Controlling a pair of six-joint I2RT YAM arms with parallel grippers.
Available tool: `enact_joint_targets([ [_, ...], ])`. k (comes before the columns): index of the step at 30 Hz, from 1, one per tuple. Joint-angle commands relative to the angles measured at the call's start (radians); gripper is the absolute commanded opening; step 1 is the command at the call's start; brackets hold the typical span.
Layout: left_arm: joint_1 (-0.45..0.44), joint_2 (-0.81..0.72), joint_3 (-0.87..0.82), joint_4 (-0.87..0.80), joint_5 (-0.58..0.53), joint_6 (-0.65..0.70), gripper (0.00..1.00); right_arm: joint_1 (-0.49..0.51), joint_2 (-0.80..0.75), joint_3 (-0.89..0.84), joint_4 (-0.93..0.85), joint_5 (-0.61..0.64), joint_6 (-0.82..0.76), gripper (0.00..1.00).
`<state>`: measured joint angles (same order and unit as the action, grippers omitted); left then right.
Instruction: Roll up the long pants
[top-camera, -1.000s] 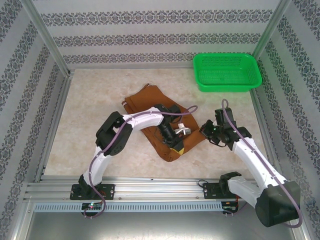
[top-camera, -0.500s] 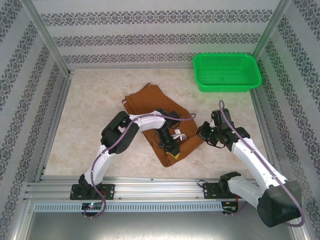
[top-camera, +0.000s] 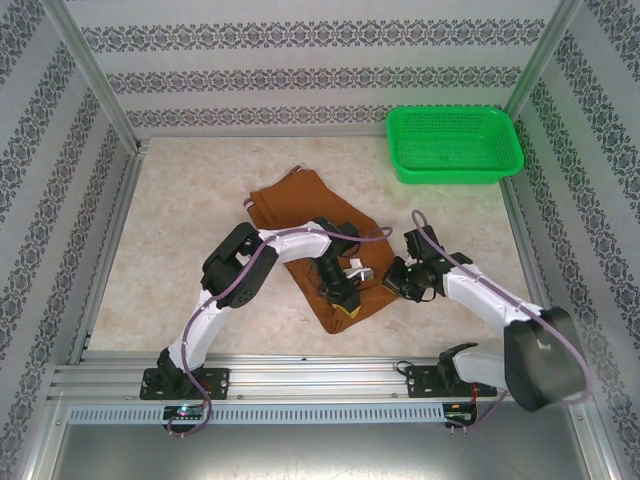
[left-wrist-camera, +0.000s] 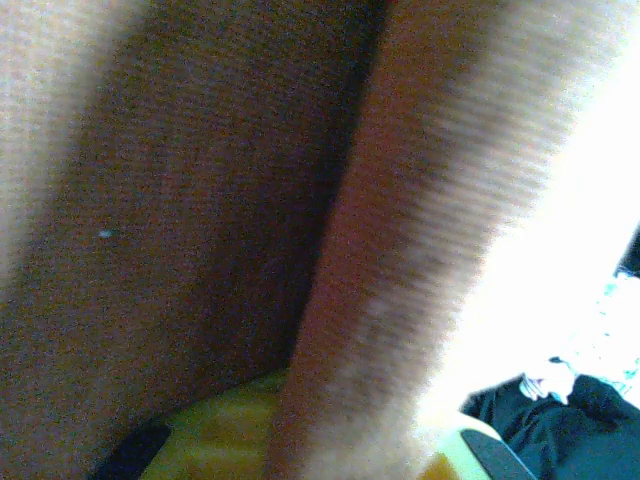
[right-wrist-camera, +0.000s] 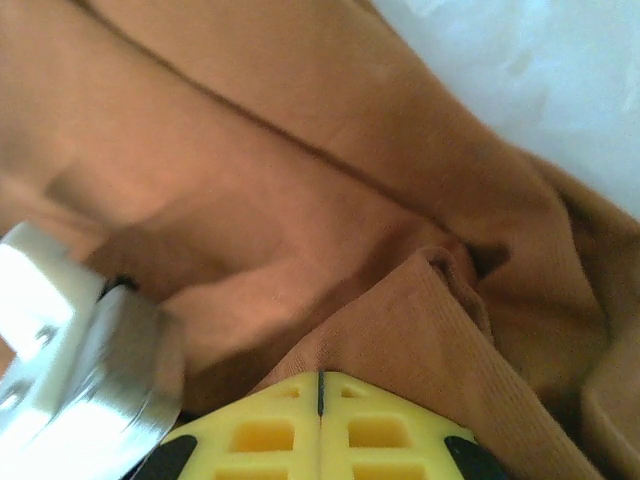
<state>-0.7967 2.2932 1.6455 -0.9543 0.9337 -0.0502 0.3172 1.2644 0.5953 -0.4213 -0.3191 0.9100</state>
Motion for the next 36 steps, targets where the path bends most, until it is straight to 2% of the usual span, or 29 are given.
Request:
enact_joint_targets([
  [1, 0.002, -0.005, -0.036, 0.0, -0.105, 0.037, 0.14, 0.013, 0.083, -0.004, 0.017, 0.042, -0.006, 0.0],
  [8, 0.022, -0.143, -0.182, 0.057, -0.166, 0.012, 0.16, 0.013, 0.255, 0.011, 0.075, 0.083, -0.032, 0.0],
  [14, 0.028, -0.25, -0.301, 0.109, -0.209, -0.043, 0.16, 0.029, 0.389, 0.047, 0.11, 0.049, -0.03, 0.0],
  [17, 0.028, -0.299, -0.335, 0.127, -0.22, -0.059, 0.16, 0.032, 0.372, 0.053, 0.098, 0.06, -0.02, 0.0],
  [20, 0.029, -0.311, -0.371, 0.164, -0.202, -0.062, 0.07, 0.029, 0.243, 0.056, 0.085, 0.084, -0.025, 0.0],
  [22, 0.03, -0.304, -0.379, 0.182, -0.163, -0.066, 0.03, 0.029, 0.12, 0.063, 0.065, 0.115, -0.025, 0.13],
  [24, 0.031, -0.314, -0.393, 0.228, -0.115, -0.088, 0.0, 0.03, 0.011, 0.102, -0.007, 0.146, -0.045, 0.36],
  [26, 0.034, -0.327, -0.401, 0.272, -0.067, -0.108, 0.0, 0.028, -0.062, 0.15, -0.086, 0.173, -0.067, 0.48],
  [28, 0.039, -0.333, -0.4, 0.296, -0.048, -0.128, 0.0, 0.026, -0.107, 0.182, -0.132, 0.17, -0.086, 0.55],
  [30, 0.046, -0.341, -0.404, 0.336, -0.028, -0.156, 0.0, 0.029, -0.133, 0.198, -0.158, 0.153, -0.1, 0.53],
  [31, 0.05, -0.347, -0.408, 0.355, -0.012, -0.17, 0.0, 0.031, -0.137, 0.196, -0.16, 0.143, -0.101, 0.48],
  [32, 0.054, -0.354, -0.416, 0.387, 0.013, -0.187, 0.0, 0.034, -0.141, 0.192, -0.162, 0.138, -0.099, 0.31],
  [33, 0.058, -0.361, -0.423, 0.413, 0.025, -0.208, 0.0, 0.035, -0.142, 0.185, -0.159, 0.132, -0.094, 0.11],
  [34, 0.061, -0.367, -0.432, 0.436, 0.022, -0.224, 0.0, 0.036, -0.142, 0.178, -0.154, 0.125, -0.092, 0.01],
  [36, 0.066, -0.366, -0.44, 0.444, 0.022, -0.237, 0.0, 0.042, -0.131, 0.166, -0.139, 0.101, -0.085, 0.0],
])
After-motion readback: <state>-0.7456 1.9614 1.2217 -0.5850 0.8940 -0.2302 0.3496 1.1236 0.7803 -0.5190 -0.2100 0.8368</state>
